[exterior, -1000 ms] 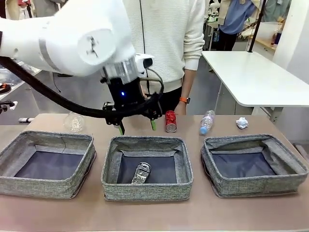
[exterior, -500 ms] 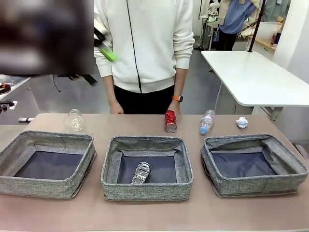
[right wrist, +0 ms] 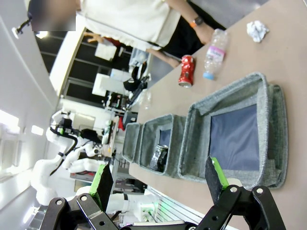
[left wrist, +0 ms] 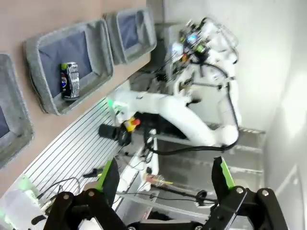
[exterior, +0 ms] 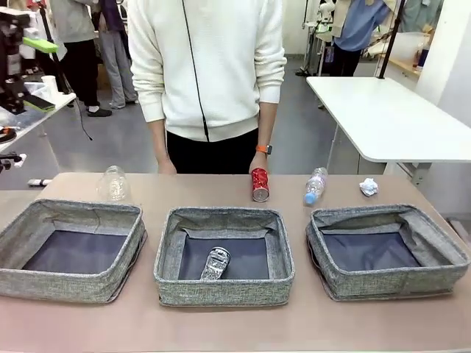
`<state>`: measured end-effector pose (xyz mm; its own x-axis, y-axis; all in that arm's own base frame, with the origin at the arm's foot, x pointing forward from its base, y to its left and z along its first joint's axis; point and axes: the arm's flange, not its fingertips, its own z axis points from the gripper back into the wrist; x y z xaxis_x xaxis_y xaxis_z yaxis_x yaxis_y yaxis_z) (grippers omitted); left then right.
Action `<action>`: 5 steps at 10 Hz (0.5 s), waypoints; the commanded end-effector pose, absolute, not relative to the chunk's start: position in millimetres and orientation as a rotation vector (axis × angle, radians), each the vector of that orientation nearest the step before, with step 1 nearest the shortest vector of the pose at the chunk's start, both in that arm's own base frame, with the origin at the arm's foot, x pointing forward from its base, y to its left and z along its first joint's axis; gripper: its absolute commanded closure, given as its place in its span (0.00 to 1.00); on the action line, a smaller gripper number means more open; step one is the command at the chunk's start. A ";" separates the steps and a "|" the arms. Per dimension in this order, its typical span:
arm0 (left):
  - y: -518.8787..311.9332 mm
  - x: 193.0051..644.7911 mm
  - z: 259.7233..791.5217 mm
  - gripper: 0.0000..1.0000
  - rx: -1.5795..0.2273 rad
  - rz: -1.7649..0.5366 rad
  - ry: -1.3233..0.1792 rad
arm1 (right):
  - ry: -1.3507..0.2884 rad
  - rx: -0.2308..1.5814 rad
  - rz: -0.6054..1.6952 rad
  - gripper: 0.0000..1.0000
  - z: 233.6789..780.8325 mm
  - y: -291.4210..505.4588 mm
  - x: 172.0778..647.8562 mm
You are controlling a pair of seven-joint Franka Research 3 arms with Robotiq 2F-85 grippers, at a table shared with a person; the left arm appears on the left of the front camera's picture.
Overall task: Sort the waste into the appropriate baskets.
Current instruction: Place the picked waste into the Fabric basket indicated by the person.
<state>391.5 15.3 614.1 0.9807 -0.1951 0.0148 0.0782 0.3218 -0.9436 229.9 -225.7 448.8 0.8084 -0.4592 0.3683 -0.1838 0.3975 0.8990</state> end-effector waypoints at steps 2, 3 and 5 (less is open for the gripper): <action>47.5 378.6 588.4 0.00 -1.399 -0.152 0.028 | -0.670 1.178 -0.172 0.00 450.2 -226.5 232.1; 57.4 376.1 577.4 0.00 -1.424 -0.146 0.030 | -0.670 1.178 -0.172 0.00 450.2 -226.5 232.1; 87.3 361.0 549.7 0.00 -1.397 -0.147 0.082 | -0.670 1.178 -0.172 0.00 450.2 -226.5 232.1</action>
<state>370.7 76.1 559.6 0.9936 -0.1103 0.0242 0.0422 0.1641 -0.9855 229.9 -225.7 448.8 0.8083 -0.4593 0.3683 -0.1838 0.3975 0.8990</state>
